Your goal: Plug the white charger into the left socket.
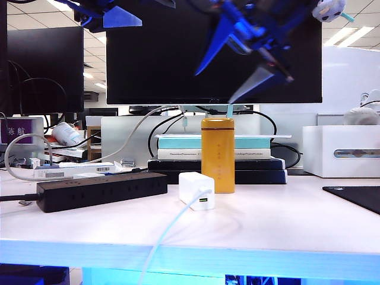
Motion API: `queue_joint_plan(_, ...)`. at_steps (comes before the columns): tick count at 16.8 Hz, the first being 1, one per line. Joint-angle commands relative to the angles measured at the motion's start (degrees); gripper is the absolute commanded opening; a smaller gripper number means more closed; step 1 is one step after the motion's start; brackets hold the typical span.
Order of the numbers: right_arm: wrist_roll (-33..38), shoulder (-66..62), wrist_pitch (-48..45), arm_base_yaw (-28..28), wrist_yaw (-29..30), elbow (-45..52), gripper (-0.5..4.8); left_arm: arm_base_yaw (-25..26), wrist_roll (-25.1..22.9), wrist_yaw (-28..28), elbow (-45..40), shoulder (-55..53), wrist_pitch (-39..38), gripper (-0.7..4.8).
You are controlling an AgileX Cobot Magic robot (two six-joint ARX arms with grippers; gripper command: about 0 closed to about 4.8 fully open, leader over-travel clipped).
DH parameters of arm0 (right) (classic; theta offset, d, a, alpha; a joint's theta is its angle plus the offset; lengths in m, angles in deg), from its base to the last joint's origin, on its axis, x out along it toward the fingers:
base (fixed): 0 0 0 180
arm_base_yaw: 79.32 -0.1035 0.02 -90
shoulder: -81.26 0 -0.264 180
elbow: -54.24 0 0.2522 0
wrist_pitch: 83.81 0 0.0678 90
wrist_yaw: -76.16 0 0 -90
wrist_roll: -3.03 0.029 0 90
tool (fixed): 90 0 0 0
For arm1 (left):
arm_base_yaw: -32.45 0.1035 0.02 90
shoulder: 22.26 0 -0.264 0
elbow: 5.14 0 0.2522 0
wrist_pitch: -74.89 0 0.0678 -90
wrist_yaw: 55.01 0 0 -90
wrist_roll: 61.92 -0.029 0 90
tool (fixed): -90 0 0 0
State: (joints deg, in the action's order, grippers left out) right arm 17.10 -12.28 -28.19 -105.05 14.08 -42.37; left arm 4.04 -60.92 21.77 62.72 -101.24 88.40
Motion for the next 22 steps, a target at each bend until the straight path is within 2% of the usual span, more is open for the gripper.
queue_joint_plan(1, -0.63, -2.08, -2.36, -2.80, -3.26, -0.22, 3.99, 0.00, 0.11, 0.15, 0.20, 1.05, 0.68, 4.79)
queue_joint_plan(4, -1.11, -7.15, -2.73, -5.01, -9.99, -0.22, 3.98, 0.00, 0.09, 0.17, 0.20, 1.88, 0.68, 4.79)
queue_joint_plan(8, -3.06, -13.84, -2.62, -6.84, -10.60, -0.22, 3.99, 0.00, 0.09, 0.55, 0.20, 2.40, 0.63, 4.79)
queue_joint_plan(13, -4.11, -15.85, -3.72, -7.13, -17.44, -0.22, 3.99, 0.02, 0.07, 0.55, 0.20, 2.58, 0.66, 4.79)
queue_joint_plan(19, -5.33, -16.66, -4.87, -7.34, -17.33, -0.22, 3.98, 0.02, 0.09, 0.55, 0.20, 2.58, 0.63, 4.79)
queue_joint_plan(22, -6.45, -16.66, -5.86, -9.29, -18.03, -0.22, 3.95, 0.00, 0.11, 0.55, 0.20, 2.58, 0.63, 4.79)
